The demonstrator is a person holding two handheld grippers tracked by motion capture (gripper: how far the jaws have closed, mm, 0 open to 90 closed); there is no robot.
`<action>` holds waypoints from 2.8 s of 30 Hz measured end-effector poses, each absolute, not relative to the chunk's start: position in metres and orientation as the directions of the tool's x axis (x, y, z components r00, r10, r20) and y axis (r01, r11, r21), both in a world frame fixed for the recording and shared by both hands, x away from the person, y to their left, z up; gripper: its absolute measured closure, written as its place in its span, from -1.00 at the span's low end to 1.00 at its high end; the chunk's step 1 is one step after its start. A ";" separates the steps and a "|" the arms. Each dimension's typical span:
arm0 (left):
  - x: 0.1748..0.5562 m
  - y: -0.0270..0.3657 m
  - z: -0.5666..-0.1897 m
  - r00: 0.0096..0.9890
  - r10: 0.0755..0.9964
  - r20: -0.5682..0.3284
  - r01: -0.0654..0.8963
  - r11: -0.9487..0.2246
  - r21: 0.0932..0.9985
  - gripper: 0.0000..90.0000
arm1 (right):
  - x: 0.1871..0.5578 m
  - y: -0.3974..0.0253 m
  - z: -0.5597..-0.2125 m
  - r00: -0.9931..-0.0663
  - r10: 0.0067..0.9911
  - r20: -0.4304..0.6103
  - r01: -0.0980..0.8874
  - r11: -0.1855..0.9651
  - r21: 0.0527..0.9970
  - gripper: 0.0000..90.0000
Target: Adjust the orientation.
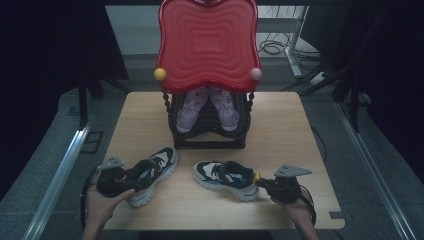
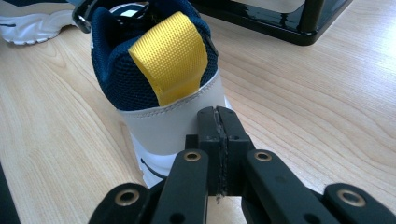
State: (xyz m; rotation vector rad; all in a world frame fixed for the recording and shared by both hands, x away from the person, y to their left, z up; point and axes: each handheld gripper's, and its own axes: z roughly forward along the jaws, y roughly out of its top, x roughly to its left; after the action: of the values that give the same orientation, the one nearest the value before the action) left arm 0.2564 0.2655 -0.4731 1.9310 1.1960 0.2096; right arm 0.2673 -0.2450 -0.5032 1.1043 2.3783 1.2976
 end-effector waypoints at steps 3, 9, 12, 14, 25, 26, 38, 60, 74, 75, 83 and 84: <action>0.256 0.266 -0.473 0.532 0.803 -0.269 0.664 -0.198 0.722 -0.23 | 0.266 -0.245 -0.503 -0.696 0.701 0.155 0.511 0.333 0.792 1.00; 0.256 0.266 -0.473 0.532 0.802 -0.270 0.664 -0.197 0.722 -0.23 | 0.265 -0.243 -0.503 -0.700 0.697 0.153 0.509 0.337 0.792 1.00; 0.256 0.266 -0.473 0.532 0.802 -0.270 0.664 -0.197 0.722 -0.23 | 0.264 -0.242 -0.503 -0.703 0.694 0.152 0.506 0.340 0.793 1.00; 0.256 0.266 -0.473 0.532 0.802 -0.271 0.663 -0.196 0.722 -0.23 | 0.263 -0.242 -0.502 -0.703 0.695 0.151 0.506 0.340 0.793 1.00; 0.256 0.266 -0.473 0.532 0.802 -0.272 0.664 -0.195 0.722 -0.23 | 0.260 -0.240 -0.502 -0.707 0.691 0.150 0.502 0.341 0.795 1.00; 0.257 0.266 -0.473 0.532 0.802 -0.272 0.664 -0.195 0.722 -0.23 | 0.259 -0.240 -0.502 -0.709 0.689 0.149 0.500 0.343 0.795 1.00; 0.257 0.266 -0.473 0.532 0.801 -0.276 0.666 -0.194 0.720 -0.22 | 0.272 -0.245 -0.501 -0.692 0.706 0.149 0.495 0.315 0.810 1.00; 0.251 0.272 -0.462 0.531 0.799 -0.281 0.641 -0.162 0.750 -0.21 | 0.256 -0.234 -0.509 -0.775 0.618 0.133 0.447 0.386 0.807 1.00; 0.244 0.279 -0.450 0.532 0.798 -0.285 0.621 -0.139 0.772 -0.20 | 0.248 -0.219 -0.508 -0.821 0.557 0.125 0.413 0.428 0.804 1.00; 0.243 0.280 -0.450 0.531 0.798 -0.285 0.619 -0.135 0.774 -0.20 | 0.248 -0.218 -0.508 -0.824 0.554 0.122 0.409 0.430 0.805 1.00; 0.241 0.289 -0.446 0.507 0.808 -0.301 0.620 -0.099 0.778 -0.18 | 0.247 -0.215 -0.508 -0.834 0.539 0.117 0.398 0.441 0.805 1.00; 0.241 0.290 -0.446 0.505 0.809 -0.301 0.620 -0.097 0.779 -0.17 | 0.246 -0.214 -0.508 -0.836 0.537 0.116 0.395 0.441 0.805 1.00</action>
State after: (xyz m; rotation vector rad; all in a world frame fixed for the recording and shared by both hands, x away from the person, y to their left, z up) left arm 0.2408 0.2901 -0.4460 1.8029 1.1971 0.2510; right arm 0.2465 -0.2145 -0.5080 0.8253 2.5310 1.3500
